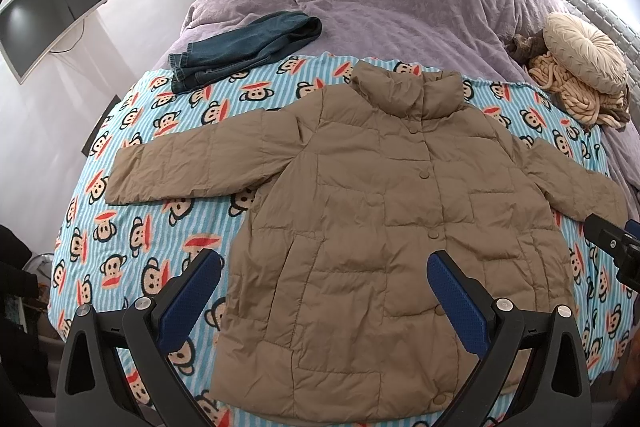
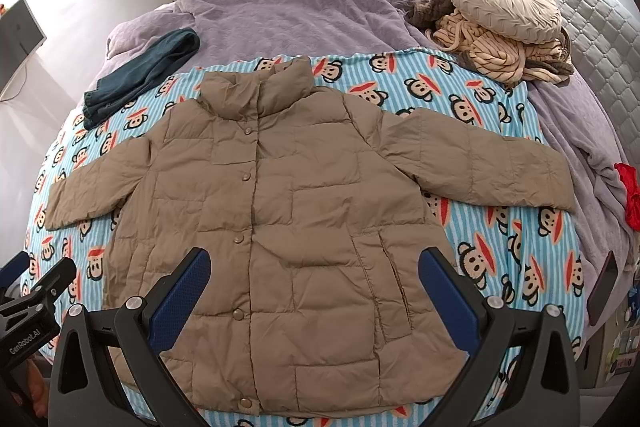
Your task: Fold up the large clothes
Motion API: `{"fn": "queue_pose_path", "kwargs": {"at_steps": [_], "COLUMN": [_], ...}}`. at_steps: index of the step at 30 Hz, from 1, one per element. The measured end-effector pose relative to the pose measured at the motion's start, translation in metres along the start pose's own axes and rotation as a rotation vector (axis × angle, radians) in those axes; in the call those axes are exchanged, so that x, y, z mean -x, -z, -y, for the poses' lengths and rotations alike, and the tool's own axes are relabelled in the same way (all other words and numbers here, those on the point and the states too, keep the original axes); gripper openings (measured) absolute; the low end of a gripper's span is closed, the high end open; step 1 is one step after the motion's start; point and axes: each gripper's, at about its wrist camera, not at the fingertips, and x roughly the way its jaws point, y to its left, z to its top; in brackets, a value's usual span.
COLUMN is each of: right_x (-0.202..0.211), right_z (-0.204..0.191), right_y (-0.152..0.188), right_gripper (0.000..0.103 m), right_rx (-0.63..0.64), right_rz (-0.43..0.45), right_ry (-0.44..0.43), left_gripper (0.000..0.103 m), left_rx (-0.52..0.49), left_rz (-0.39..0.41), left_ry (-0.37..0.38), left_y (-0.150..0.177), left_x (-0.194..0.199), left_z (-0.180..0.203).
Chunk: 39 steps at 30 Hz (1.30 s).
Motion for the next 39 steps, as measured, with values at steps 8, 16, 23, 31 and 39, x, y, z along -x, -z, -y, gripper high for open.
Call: {"fn": "queue_pose_path", "kwargs": {"at_steps": [8,16,23,31,39], "right_x": [-0.0001,-0.0003,-0.0009,-0.002,-0.0038], "right_z": [-0.0004,-0.0007,-0.0008,-0.0011,-0.002], "right_y": [-0.0005,-0.0008,-0.0005,-0.0001,0.0], "right_gripper": [0.103,0.103,0.103,0.103,0.103], "right_rx": [0.0,-0.001,-0.001,-0.001,0.0], "right_rz": [-0.001,-0.002,-0.001,-0.002,-0.003], "right_ry": [0.0,0.0,-0.001,0.0,0.001], "left_gripper": [0.103,0.103,0.103,0.103,0.103], "left_rx": [0.001,-0.002,-0.003,0.0,0.004], "left_rz": [-0.001,0.003,0.005,0.005,0.006], "left_ry": [0.002,-0.001,-0.003,0.002,0.004], "left_y": [-0.0001,-0.0018,-0.0013,-0.002,-0.002], "left_x": [-0.0028,-0.002,-0.0023,-0.0023,-0.0012], "left_z": [-0.003,-0.0034,-0.0031,-0.0031,-0.0056]}}
